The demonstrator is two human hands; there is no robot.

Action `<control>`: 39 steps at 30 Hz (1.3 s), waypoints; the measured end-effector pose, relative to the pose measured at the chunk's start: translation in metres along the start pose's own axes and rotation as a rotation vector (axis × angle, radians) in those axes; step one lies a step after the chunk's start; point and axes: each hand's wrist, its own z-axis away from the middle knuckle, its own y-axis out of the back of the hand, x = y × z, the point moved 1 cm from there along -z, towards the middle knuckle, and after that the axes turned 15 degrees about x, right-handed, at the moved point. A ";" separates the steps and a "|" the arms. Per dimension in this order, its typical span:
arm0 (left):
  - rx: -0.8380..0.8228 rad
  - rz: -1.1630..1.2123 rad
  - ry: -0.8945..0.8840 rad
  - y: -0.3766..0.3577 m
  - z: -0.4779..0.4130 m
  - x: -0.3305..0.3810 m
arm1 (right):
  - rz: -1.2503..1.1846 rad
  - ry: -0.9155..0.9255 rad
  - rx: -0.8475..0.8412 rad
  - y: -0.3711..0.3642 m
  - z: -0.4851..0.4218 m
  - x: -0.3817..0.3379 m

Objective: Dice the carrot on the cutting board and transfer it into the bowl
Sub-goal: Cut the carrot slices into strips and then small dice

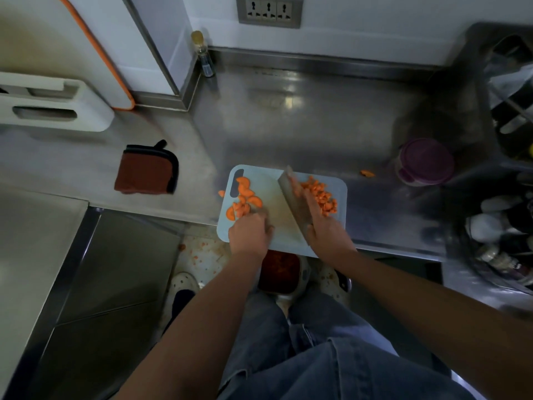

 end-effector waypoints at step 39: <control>-0.058 0.486 0.416 -0.017 -0.041 0.026 | 0.019 -0.023 0.056 0.010 -0.010 -0.017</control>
